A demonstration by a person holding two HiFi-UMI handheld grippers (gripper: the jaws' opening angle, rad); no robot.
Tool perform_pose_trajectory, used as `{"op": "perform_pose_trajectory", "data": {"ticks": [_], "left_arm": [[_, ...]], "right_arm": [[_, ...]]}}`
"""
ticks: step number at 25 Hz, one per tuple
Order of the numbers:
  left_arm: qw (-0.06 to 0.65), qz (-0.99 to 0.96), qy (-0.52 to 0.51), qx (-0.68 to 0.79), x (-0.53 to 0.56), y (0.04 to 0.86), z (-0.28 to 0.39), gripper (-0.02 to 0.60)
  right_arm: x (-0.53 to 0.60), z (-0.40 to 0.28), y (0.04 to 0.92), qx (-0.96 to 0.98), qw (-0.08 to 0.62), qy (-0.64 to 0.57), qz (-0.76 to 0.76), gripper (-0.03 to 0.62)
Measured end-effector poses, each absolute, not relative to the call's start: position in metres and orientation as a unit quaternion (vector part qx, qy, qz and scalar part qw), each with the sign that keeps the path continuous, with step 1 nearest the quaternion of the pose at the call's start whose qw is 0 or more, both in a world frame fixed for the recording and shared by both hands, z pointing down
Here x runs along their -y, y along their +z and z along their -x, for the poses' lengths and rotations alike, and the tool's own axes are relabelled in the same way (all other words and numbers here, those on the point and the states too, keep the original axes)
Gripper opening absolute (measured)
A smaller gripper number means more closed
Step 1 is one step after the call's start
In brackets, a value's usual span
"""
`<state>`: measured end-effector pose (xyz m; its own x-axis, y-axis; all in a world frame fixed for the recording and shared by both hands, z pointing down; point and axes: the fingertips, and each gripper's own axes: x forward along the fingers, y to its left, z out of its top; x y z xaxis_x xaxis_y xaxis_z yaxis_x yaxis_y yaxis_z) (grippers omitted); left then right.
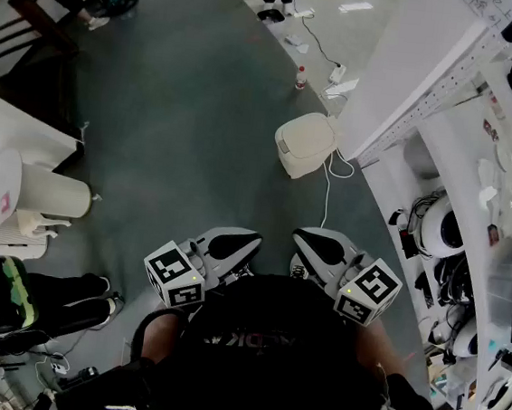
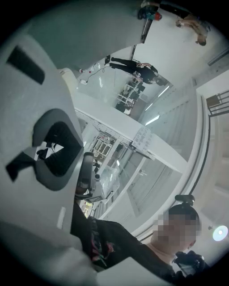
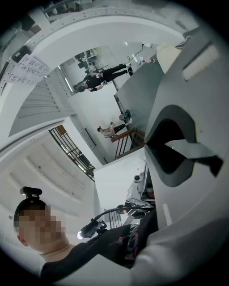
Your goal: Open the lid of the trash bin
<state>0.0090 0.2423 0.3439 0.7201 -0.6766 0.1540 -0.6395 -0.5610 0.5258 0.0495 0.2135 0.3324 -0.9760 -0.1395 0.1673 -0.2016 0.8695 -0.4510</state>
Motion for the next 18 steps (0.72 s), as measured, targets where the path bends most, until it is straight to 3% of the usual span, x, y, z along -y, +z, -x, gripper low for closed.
{"op": "perform_pose_trajectory", "data": {"ticks": [18], "left_arm": [[0.281,-0.885,-0.038,0.369,-0.2417,0.3437,-0.0121,0.002]], "right_arm": [[-0.2177,-0.0491,0.3289,0.969,0.069,0.226,-0.073,0.008]]}}
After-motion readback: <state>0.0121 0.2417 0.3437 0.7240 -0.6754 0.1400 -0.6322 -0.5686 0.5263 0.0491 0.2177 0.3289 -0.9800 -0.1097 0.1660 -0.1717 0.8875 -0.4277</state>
